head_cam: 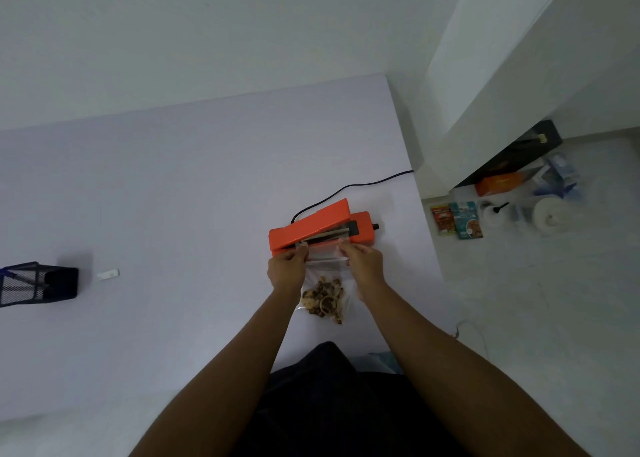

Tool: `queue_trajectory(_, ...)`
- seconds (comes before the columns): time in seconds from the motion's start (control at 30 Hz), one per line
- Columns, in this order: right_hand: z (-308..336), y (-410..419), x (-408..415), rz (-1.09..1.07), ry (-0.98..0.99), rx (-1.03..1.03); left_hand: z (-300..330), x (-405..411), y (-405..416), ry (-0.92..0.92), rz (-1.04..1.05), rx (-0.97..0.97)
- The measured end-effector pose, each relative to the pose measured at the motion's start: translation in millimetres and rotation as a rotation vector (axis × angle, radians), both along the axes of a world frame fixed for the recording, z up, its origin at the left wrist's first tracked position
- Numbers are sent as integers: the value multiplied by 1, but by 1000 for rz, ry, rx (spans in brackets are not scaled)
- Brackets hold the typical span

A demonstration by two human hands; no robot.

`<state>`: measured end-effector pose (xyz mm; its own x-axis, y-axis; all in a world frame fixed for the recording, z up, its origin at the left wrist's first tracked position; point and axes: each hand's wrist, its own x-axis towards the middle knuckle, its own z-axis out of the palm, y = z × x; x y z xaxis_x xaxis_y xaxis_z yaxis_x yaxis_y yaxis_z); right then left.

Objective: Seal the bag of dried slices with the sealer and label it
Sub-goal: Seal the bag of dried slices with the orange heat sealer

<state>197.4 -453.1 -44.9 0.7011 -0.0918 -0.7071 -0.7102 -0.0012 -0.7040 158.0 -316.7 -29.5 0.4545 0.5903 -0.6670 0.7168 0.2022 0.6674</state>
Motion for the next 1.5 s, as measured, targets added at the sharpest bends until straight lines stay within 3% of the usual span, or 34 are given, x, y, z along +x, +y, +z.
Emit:
queue_trajectory(1.27, -5, -3, 3, 11, 46, -54, 12, 4, -8, 22, 83, -12)
queue_trajectory(1.5, 10, -23, 7, 41, -195, -350, 12, 4, -9, 39, 88, -3)
